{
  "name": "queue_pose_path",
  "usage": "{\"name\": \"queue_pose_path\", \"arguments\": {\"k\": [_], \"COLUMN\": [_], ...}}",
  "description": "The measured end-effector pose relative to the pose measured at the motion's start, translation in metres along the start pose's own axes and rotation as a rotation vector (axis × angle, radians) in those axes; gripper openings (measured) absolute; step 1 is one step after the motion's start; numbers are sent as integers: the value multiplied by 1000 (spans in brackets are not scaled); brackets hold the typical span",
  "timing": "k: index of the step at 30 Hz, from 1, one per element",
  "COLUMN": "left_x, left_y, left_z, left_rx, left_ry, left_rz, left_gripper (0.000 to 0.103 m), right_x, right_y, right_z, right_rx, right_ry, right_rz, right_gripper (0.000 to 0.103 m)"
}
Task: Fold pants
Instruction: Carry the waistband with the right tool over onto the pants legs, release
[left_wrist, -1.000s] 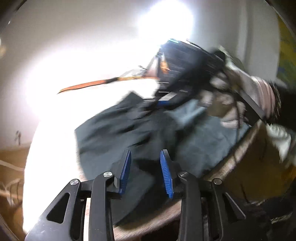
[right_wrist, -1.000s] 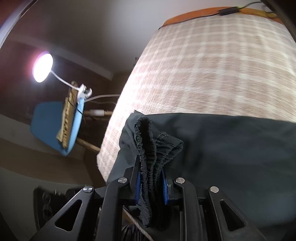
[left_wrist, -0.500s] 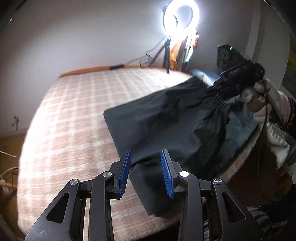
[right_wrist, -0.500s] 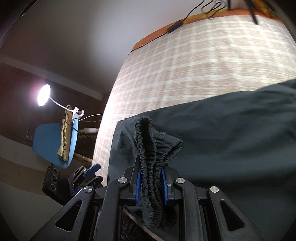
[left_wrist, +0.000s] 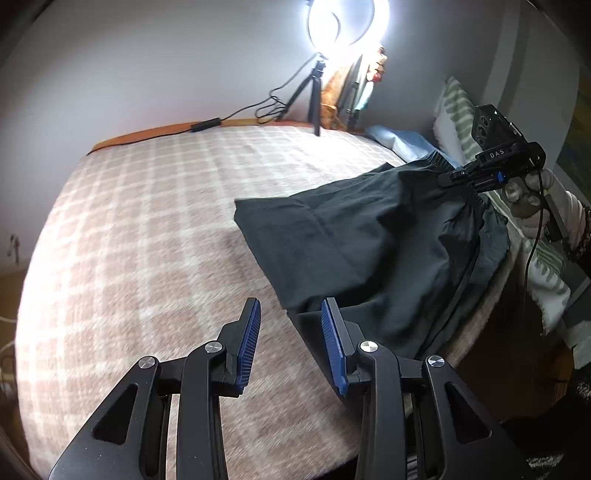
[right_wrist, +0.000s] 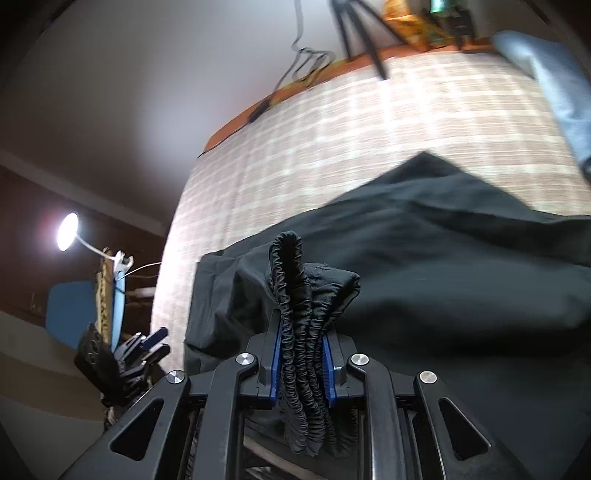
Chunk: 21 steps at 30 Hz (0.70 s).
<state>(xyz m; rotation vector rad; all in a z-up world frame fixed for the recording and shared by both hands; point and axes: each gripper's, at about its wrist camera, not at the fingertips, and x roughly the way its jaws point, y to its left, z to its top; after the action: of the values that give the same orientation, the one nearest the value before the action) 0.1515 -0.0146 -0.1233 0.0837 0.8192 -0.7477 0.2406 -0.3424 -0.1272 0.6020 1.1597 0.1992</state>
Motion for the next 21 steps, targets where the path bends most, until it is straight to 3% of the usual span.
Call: {"name": "queue_pose_path", "arguments": {"k": [6, 18, 19, 21], "left_x": [23, 16, 14, 15], "left_y": [-23, -61, -64, -73], "left_z": [19, 73, 76, 80], "left_rx": [60, 164, 155, 141], "left_ry": [42, 42, 39, 36], "left_rz": [-36, -68, -82, -97], "left_gripper": [32, 32, 33, 49], "right_x": [-28, -84, -89, -95], "right_y": [-43, -111, -116, -124], "right_z": [-4, -8, -10, -12], "right_rx": [38, 128, 133, 139], "right_ry": [-25, -93, -98, -103], "right_rz": [-65, -172, -178, -184], "right_gripper": [17, 17, 17, 17]}}
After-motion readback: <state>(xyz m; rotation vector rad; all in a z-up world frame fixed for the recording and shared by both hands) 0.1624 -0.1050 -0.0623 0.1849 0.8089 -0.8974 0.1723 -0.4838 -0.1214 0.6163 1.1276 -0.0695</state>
